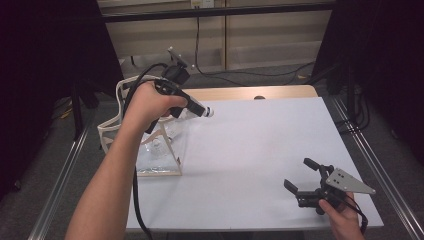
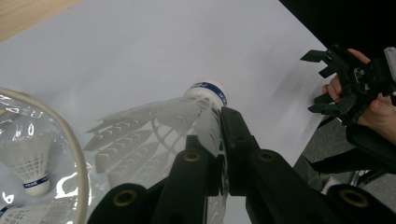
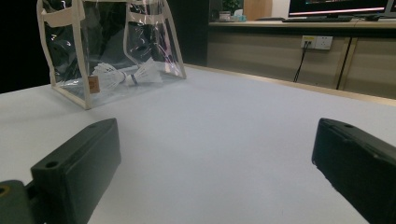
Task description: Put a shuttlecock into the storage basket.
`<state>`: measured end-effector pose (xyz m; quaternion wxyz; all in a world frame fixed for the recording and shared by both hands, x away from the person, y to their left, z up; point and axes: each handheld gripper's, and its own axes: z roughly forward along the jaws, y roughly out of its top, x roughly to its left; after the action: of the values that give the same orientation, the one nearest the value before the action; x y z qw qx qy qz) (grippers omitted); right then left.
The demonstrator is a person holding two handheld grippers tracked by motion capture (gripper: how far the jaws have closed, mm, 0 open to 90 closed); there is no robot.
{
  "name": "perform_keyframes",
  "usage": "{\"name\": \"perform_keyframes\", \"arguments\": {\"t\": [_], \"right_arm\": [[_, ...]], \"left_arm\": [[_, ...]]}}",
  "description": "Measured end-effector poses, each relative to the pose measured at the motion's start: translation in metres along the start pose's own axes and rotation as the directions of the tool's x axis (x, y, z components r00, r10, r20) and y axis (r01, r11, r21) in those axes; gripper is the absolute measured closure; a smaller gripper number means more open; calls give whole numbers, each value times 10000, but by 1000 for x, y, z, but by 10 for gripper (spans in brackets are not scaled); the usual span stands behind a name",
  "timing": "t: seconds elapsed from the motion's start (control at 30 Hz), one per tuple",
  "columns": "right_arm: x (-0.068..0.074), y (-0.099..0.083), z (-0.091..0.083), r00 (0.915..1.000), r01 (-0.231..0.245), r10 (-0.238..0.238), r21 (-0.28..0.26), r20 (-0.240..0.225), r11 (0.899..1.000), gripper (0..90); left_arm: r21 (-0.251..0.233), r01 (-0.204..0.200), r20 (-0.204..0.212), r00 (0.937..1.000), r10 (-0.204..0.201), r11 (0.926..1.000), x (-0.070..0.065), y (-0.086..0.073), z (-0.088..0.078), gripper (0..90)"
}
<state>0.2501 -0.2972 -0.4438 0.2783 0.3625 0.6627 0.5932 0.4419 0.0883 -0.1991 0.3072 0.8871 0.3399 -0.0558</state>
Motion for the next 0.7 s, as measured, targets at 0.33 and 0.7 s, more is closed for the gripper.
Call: {"name": "perform_keyframes", "arguments": {"t": [0.33,0.7], "right_arm": [[0,0,0,10000,25,-25,28,-10,10000,8],[0,0,0,10000,-31,31,12,-24,10000,8]], "left_arm": [[-63,61,-122,9999,-61,10000,3,1,-8,882],[-125,95,-216,9997,-97,9999,6,2,-16,881]]}}
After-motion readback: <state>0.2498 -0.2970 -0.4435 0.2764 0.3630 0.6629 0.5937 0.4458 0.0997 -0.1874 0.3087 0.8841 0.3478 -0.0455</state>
